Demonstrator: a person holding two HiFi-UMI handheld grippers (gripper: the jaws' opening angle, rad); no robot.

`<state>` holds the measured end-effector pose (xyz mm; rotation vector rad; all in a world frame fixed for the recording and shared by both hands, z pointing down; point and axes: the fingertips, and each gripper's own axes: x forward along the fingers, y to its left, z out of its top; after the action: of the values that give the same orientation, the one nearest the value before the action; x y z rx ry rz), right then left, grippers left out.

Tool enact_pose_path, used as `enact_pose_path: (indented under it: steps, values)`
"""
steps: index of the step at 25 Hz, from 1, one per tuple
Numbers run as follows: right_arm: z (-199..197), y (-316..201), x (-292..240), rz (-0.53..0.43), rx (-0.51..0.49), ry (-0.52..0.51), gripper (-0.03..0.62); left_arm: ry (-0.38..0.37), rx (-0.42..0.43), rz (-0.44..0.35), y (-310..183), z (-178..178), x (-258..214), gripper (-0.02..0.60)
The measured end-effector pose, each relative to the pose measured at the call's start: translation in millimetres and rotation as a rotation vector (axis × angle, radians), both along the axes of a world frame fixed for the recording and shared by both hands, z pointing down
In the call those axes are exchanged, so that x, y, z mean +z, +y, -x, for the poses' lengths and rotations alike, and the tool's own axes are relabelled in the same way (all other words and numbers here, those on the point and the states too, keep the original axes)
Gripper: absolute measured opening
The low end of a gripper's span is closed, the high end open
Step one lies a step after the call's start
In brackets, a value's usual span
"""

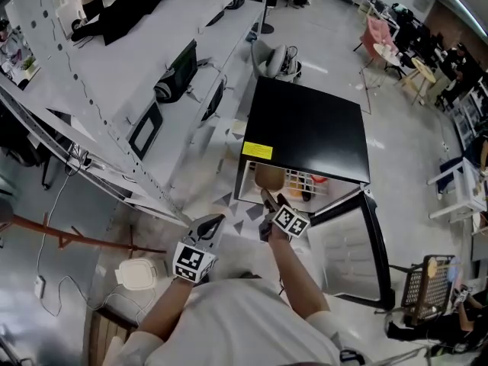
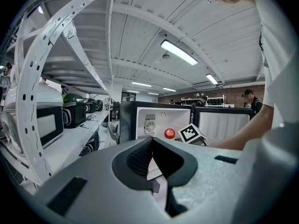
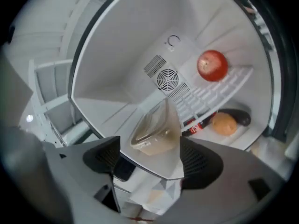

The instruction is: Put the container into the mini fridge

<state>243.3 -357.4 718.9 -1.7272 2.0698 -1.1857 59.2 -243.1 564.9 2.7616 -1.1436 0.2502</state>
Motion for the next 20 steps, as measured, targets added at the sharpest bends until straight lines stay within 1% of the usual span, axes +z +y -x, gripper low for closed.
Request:
enact_pose_path:
  steps: [1,3,5,7,16,20]
  values:
    - [1.4,0.9,-2.9,-0.003,-0.019,0.068,0.405,0.0,0.003,0.0,1.2,-1.7,0.4,0.005]
    - [7.3,2.9,-8.8,-0.011,-0.057,0.163,0.396,0.0,0.004,0.003,3.4,-4.0,1.5,0.005]
    - [14.6,3.9,-10.4,-0.017,-0.092,0.233,0.391,-0.002,0.004,0.005,5.2,-5.6,2.3,0.005]
    - [19.5,2.7,-8.6,-0.017,-0.116,0.28,0.391,-0.004,0.002,0.008,7.3,-6.5,3.0,0.005]
    - [20.3,-15.1,-1.0,-0.009,-0.188,0.335,0.391,-0.007,-0.059,0.024,15.9,1.0,8.8,0.005]
    - [16.5,-12.9,-2.8,-0.013,-0.219,0.36,0.391,-0.001,-0.086,0.024,22.3,-0.2,10.2,0.005]
